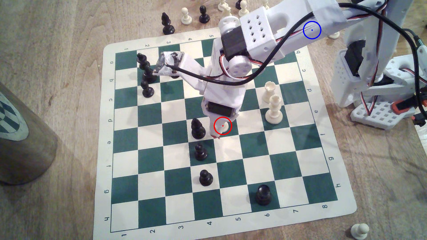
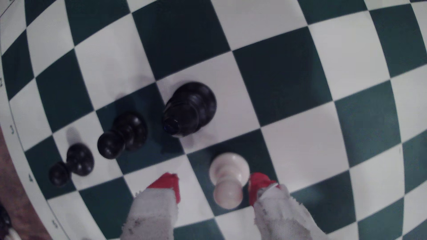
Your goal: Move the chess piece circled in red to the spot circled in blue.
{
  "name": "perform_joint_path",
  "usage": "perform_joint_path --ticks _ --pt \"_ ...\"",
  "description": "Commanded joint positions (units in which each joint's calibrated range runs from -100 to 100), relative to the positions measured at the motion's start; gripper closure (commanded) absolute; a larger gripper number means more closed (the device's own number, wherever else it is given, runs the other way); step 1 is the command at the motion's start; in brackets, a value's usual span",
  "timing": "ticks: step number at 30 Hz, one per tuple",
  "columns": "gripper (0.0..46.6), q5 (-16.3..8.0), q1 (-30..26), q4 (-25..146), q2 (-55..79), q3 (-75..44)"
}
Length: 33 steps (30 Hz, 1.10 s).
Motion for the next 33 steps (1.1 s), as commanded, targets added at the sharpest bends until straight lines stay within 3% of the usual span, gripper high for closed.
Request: perform_joint_path --ticks 1,9,19,25,29,33 --pt "31.4 -0.4 -0.2 -0.4 -0.5 -4.5" --pt "31.9 -0.6 -0.3 -0.4 0.9 -4.8" --pt "40.4 -0.9 -0.3 -0.5 1.0 -5.6" --pt "41.3 -1.0 -0.3 -0.4 1.2 -5.6" --pt "45.4 -0.8 -0.3 -0.3 1.0 -5.6" --pt "46.3 -0.8 0.0 -0.1 -1.2 -5.6"
